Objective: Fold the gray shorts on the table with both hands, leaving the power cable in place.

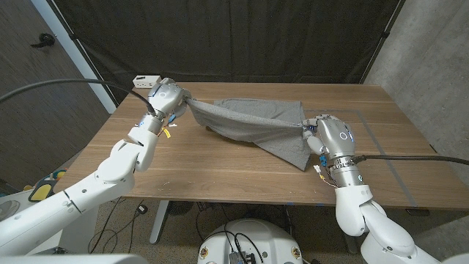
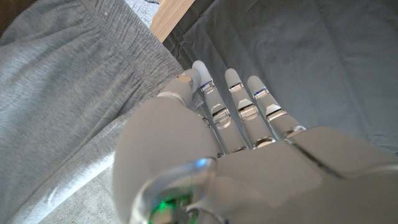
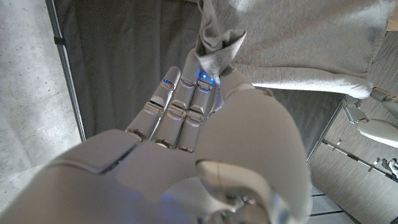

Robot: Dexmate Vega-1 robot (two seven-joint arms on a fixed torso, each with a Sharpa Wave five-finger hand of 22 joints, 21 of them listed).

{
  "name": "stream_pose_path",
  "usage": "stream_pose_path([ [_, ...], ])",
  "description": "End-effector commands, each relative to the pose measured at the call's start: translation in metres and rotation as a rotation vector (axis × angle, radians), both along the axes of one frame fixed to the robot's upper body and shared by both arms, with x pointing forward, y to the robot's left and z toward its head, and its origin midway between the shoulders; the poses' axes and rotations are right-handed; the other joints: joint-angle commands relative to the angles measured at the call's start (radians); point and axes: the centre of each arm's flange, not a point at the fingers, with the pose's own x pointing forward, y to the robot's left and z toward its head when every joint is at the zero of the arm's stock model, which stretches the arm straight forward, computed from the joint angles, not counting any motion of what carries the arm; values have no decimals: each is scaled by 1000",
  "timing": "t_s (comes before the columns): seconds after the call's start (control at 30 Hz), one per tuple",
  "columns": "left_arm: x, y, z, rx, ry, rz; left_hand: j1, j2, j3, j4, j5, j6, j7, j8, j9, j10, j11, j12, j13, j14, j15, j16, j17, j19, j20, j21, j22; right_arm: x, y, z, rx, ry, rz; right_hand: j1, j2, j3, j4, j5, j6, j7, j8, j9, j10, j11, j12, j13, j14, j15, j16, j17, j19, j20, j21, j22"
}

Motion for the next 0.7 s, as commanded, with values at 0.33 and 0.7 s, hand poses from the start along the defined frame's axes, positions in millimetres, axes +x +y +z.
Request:
stream_pose_path([
  [0.33, 3, -16, 38, 41, 25, 27, 12, -2, 1, 9, 12, 50, 58, 14, 12, 15, -16, 105, 265, 8, -164, -9, 6, -12, 1, 11, 4, 29, -9, 37, -42, -92, 10, 6, -6, 9, -2, 7, 12, 0, -5, 6, 4, -10, 13, 4, 14, -100, -8, 8, -3, -3, 8, 5],
  [0.7, 2, -23, 53, 45, 35, 55, 16, -3, 0, 10, 17, 50, 59, 18, 11, 13, -16, 110, 277, 6, -165, -13, 8, -16, 0, 17, 5, 50, -12, 57, -49, -132, 14, 3, -8, 12, -1, 9, 18, -3, -6, 7, 6, -16, 15, 4, 20, -101, -12, 12, -4, -5, 12, 5],
])
